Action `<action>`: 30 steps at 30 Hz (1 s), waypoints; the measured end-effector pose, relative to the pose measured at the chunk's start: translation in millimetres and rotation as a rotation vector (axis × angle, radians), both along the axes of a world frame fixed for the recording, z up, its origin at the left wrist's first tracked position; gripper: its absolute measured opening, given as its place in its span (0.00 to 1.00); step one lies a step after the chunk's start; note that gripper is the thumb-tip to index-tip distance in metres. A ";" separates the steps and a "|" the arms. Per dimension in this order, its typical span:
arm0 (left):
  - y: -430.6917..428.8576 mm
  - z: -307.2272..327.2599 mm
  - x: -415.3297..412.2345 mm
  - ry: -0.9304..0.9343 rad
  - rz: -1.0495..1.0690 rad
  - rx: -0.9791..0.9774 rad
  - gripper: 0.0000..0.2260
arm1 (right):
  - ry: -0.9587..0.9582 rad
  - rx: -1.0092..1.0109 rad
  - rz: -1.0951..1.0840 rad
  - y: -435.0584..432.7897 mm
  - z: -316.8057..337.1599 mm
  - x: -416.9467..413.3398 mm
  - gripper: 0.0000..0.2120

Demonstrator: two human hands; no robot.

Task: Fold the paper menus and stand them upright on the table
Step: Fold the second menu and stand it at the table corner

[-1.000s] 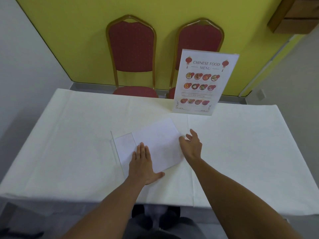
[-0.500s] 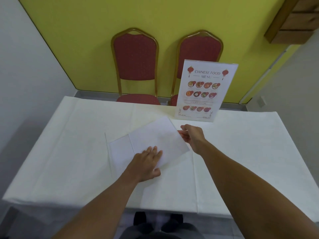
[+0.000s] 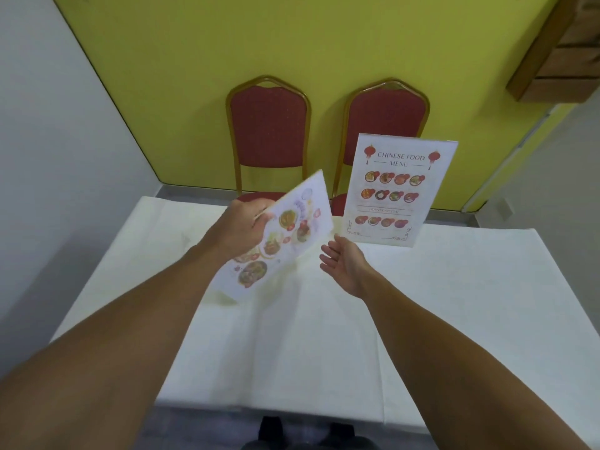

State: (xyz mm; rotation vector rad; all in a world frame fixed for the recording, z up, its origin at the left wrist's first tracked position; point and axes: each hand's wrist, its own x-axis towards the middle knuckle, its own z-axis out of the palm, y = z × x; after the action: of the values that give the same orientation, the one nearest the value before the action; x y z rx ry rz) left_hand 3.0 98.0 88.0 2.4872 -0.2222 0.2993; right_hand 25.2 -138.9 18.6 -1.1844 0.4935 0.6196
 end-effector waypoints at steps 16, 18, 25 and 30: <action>14.0 3.6 36.5 -0.011 0.370 -0.317 0.15 | -0.169 0.021 -0.168 47.3 19.9 38.9 0.09; 14.0 4.1 46.9 -0.029 0.403 -0.224 0.16 | -0.228 -0.045 -0.209 50.6 24.2 49.7 0.06; -2.0 2.6 70.7 0.133 0.500 -0.183 0.14 | -0.457 -0.261 -0.291 48.2 29.3 79.9 0.16; 0.7 -22.3 80.3 0.207 0.445 -0.259 0.18 | -0.530 -0.315 -0.327 44.5 28.6 84.9 0.20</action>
State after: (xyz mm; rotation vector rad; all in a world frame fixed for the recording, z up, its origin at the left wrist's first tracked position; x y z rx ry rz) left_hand 83.4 98.7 65.7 2.2645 0.4347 0.2305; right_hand 110.1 -94.4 47.2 -1.4628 0.3240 -0.0660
